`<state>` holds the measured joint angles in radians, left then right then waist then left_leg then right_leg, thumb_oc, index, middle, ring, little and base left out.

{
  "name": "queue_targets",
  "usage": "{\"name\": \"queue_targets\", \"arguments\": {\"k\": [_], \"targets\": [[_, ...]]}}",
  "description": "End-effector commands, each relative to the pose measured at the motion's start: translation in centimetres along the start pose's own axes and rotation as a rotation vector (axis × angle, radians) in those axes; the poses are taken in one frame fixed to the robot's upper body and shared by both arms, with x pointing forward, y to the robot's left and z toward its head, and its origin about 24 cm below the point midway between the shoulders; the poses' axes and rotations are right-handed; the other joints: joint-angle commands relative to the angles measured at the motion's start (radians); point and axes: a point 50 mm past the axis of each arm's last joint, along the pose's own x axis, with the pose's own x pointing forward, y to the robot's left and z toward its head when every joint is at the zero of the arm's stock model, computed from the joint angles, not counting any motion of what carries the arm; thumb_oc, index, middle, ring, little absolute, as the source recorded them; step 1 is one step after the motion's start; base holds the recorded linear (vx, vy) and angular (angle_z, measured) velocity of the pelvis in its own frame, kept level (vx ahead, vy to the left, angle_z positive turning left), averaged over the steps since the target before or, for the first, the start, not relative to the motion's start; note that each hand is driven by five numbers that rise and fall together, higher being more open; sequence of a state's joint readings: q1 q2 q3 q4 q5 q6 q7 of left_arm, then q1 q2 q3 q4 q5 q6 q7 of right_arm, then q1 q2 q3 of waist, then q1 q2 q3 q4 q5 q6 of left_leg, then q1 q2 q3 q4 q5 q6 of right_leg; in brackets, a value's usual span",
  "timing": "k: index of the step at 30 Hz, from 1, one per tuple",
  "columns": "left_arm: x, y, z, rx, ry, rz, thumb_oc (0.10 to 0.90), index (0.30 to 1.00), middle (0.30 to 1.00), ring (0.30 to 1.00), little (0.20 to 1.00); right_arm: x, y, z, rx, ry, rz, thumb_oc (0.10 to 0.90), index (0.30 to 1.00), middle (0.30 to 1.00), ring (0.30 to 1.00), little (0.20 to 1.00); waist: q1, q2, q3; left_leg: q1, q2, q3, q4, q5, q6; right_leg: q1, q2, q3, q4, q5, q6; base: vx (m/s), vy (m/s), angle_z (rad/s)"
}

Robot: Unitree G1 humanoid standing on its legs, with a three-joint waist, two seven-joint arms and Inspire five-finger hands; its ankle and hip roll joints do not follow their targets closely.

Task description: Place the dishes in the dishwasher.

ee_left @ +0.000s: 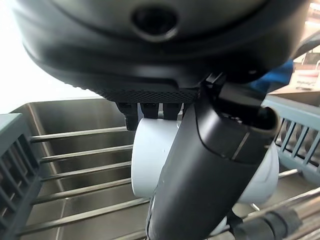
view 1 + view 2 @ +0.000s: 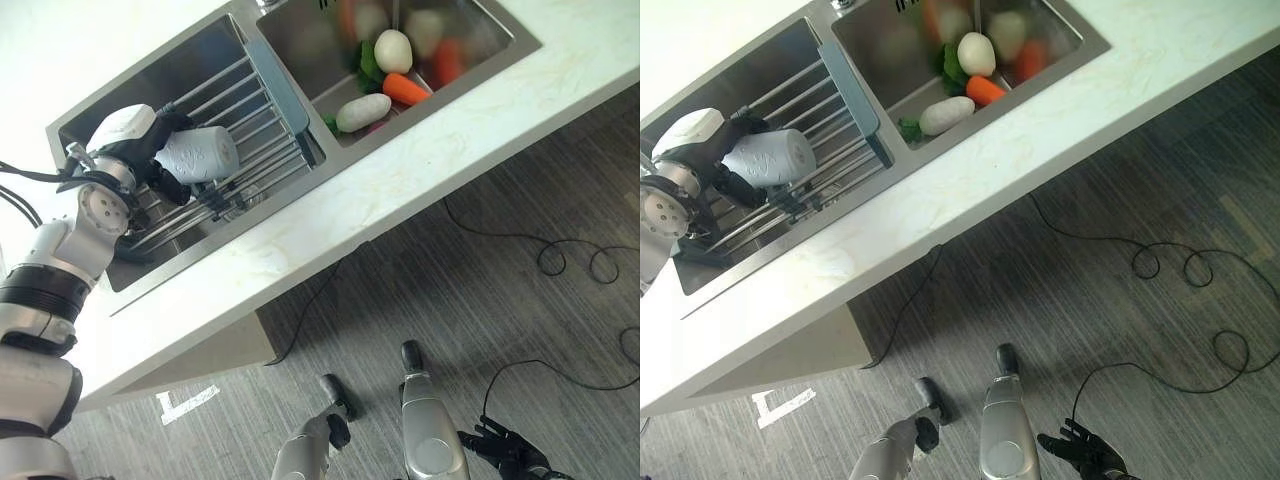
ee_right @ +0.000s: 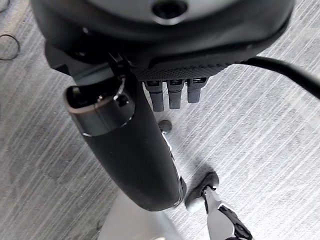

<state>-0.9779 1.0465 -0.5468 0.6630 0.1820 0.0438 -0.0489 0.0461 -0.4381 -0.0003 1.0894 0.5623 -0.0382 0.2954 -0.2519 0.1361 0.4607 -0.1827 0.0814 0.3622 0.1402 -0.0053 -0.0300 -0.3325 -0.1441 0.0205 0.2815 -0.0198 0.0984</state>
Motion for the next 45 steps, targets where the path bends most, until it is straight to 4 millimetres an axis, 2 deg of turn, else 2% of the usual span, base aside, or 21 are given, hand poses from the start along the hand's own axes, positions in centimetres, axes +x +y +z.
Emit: {"name": "queue_targets", "arguments": {"k": [1,7,14,20,27,35,39,45], "targets": [[-0.2,2.9,-0.6,0.097,0.023,0.044,0.400,0.300,0.300,0.300,0.300,-0.6,-0.7,0.1,-0.038,-0.018,0.004,0.800,0.900,0.900,0.900,0.900,-0.032,-0.018,-0.055,-0.074,0.033,-0.094,0.160,-0.163,-0.048,-0.021,-0.070,-0.030,0.018,-0.067,0.090,0.00,0.000,0.00],[-0.1,2.1,-0.4,0.185,0.005,-0.045,0.400,0.300,0.300,0.300,0.300,-0.6,-0.8,0.6,-0.038,-0.029,0.004,0.800,0.900,0.900,0.900,0.900,-0.033,-0.014,-0.053,-0.079,0.033,-0.096,0.160,-0.160,-0.048,-0.025,-0.070,-0.034,0.018,-0.063,0.090,0.00,0.000,0.00],[-0.2,2.5,0.0,0.160,-0.041,0.019,0.400,0.300,0.300,0.300,0.300,-0.6,-1.0,0.5,-0.038,-0.033,-0.010,0.800,0.900,0.900,0.900,0.900,-0.029,-0.007,-0.069,-0.072,0.032,-0.092,0.160,-0.161,-0.049,-0.016,-0.076,-0.045,0.018,-0.064,0.090,0.00,0.000,0.00],[-0.7,4.1,0.1,0.074,-0.084,0.205,0.400,0.300,0.300,0.300,0.300,-0.8,-1.0,-0.8,-0.035,-0.008,-0.012,0.800,0.900,0.900,0.900,0.900,-0.015,-0.007,-0.100,-0.055,0.039,-0.095,0.160,-0.166,-0.050,0.011,-0.076,-0.063,0.018,-0.077,0.086,0.00,0.000,0.00],[-1.9,6.2,-0.3,0.015,-0.105,0.417,0.400,0.300,0.300,0.300,0.300,-1.2,-1.2,-2.2,-0.036,0.032,-0.023,0.800,0.900,0.900,0.900,0.900,0.004,0.005,-0.142,-0.024,0.040,-0.101,0.160,-0.173,-0.053,0.055,-0.077,-0.089,0.018,-0.096,0.082,0.03,0.008,0.09],[-4.5,9.0,-3.2,-0.064,0.007,0.738,0.400,0.300,0.300,0.300,0.300,-1.8,-1.2,-5.0,-0.016,0.119,-0.049,0.800,0.900,0.900,0.900,0.900,0.041,0.003,-0.243,0.038,0.047,-0.106,0.160,-0.198,-0.053,0.144,-0.077,-0.128,0.018,-0.131,0.081,0.10,-0.011,0.08],[-5.7,9.8,-4.7,-0.103,0.051,0.814,0.400,0.300,0.300,0.300,0.300,-2.0,-1.0,-6.2,-0.015,0.160,-0.051,0.800,0.900,0.900,0.900,0.900,0.059,-0.004,-0.282,0.063,0.050,-0.110,0.160,-0.213,-0.052,0.181,-0.075,-0.146,0.018,-0.147,0.079,0.07,-0.021,0.09],[-7.1,11.1,-5.0,-0.203,-0.003,0.870,0.400,0.300,0.300,0.300,0.300,-2.2,-0.7,-7.5,0.017,0.210,-0.044,0.800,0.900,0.900,0.900,0.900,0.097,-0.021,-0.318,0.087,0.056,-0.124,0.160,-0.230,-0.052,0.223,-0.069,-0.184,0.018,-0.171,0.073,-0.01,-0.036,0.11]]}}
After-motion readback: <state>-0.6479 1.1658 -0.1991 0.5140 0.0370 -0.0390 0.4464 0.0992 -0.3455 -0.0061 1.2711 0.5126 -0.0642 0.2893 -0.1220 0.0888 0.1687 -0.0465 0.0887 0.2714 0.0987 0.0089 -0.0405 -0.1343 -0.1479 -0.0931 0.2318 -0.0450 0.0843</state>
